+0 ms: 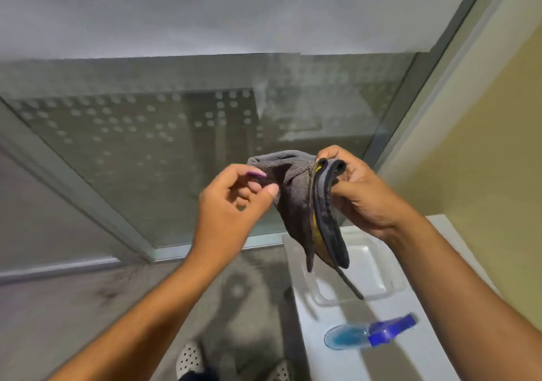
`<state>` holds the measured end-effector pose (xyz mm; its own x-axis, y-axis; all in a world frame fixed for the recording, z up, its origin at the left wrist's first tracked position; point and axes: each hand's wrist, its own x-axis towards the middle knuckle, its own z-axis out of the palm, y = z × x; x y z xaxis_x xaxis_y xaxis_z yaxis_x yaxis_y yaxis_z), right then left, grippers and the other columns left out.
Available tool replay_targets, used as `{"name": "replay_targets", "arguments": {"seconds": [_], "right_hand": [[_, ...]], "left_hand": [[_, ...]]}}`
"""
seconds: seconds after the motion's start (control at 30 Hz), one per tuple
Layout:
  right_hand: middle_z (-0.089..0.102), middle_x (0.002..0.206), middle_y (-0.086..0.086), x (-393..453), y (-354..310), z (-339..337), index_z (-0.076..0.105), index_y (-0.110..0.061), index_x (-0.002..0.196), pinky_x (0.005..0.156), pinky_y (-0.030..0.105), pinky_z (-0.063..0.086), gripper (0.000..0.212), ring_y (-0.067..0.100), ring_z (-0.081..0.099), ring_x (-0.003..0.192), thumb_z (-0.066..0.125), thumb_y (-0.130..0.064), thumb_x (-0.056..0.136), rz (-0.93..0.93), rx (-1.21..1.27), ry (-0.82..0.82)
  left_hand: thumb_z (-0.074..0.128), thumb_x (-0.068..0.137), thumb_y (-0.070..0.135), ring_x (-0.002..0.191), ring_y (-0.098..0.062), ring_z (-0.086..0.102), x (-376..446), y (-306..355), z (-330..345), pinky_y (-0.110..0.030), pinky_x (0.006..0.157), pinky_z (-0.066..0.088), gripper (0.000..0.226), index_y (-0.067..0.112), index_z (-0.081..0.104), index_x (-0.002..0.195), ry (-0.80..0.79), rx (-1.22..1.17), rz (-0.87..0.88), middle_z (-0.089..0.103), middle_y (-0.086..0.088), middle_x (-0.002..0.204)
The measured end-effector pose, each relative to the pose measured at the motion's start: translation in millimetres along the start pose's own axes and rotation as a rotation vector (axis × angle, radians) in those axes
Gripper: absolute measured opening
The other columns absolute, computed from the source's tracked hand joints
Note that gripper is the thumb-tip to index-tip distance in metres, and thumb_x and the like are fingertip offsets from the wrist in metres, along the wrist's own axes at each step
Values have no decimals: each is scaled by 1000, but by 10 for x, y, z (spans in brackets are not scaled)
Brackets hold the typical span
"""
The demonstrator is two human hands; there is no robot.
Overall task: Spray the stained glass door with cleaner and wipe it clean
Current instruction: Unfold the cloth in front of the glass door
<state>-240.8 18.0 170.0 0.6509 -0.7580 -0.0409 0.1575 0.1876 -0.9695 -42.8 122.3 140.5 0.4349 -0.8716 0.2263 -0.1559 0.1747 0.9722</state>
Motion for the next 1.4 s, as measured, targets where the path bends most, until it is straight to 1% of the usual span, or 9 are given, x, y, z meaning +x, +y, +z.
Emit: {"name": "replay_targets", "arguments": {"seconds": [0.1, 0.27, 0.37, 0.5, 0.73, 0.9, 1.07, 1.23, 1.4], "right_hand": [[69, 87, -2, 210, 100, 644, 60, -12, 99, 71, 20, 56, 31, 8, 68, 78, 70, 11, 82, -43, -33, -8], [71, 120, 16, 448, 488, 1709, 62, -15, 118, 87, 34, 57, 39, 21, 73, 98, 70, 10, 88, -44, -42, 113], [72, 101, 19, 537, 702, 2424, 61, -5, 113, 81, 36, 54, 17, 20, 71, 89, 58, 2, 97, 15, 65, 163], [76, 100, 17, 627, 943, 3316, 76, -12, 100, 84, 44, 55, 28, 31, 71, 93, 54, -28, 98, 51, 27, 124], [66, 91, 38, 991, 1321, 4586, 73, -1, 95, 79, 44, 46, 21, 27, 59, 81, 60, -15, 105, -30, -92, 60], [66, 76, 14, 1214, 1497, 5227, 71, -2, 92, 69, 37, 44, 24, 22, 56, 72, 56, -14, 107, -73, -154, -43], [59, 78, 11, 1685, 1530, 5551, 65, -9, 88, 70, 40, 41, 26, 21, 50, 74, 54, -23, 107, -147, -272, -142], [69, 75, -6, 2457, 912, 5431, 70, -25, 87, 67, 20, 55, 25, 6, 62, 66, 51, -22, 103, -204, -83, -345], [70, 85, -6, 3413, 763, 5855, 65, -28, 85, 84, 25, 60, 39, 10, 66, 82, 38, -19, 112, -86, 285, -428]], "left_hand": [[90, 81, 22, 80, -11, 72, -192, 214, -274, -21, 71, 57, 26, 21, 79, 104, -34, 55, 47, 76, 4, 95], [92, 82, 20, 83, -13, 73, -275, 246, -1101, -23, 76, 61, 37, 21, 80, 116, 229, 146, 2, 74, 8, 95], [90, 84, 22, 83, -11, 74, -353, 166, -1742, -21, 79, 62, 43, 24, 78, 126, 243, 260, -24, 73, 11, 97], [78, 95, 28, 79, -4, 74, -463, 65, -2575, -32, 80, 63, 22, 26, 83, 117, 330, 358, -51, 78, 12, 94], [77, 91, 43, 70, -7, 70, -583, 7, -3796, -39, 71, 61, 22, 36, 67, 109, 485, 508, -86, 69, 10, 71], [71, 95, 32, 73, -20, 71, -601, 46, -4451, -40, 68, 57, 11, 25, 70, 104, 574, 732, -71, 69, 8, 69], [69, 90, 23, 78, -32, 73, -646, 28, -5225, -45, 71, 59, 14, 21, 75, 102, 695, 895, -149, 77, -5, 78], [74, 89, 8, 74, 3, 72, -899, 227, -6269, -16, 77, 61, 26, 24, 81, 108, 1028, 686, 45, 80, 13, 87], [62, 97, 5, 83, -4, 70, -575, 449, -7398, -23, 82, 57, 32, 28, 81, 107, 1106, 176, 228, 80, 16, 90]]}}
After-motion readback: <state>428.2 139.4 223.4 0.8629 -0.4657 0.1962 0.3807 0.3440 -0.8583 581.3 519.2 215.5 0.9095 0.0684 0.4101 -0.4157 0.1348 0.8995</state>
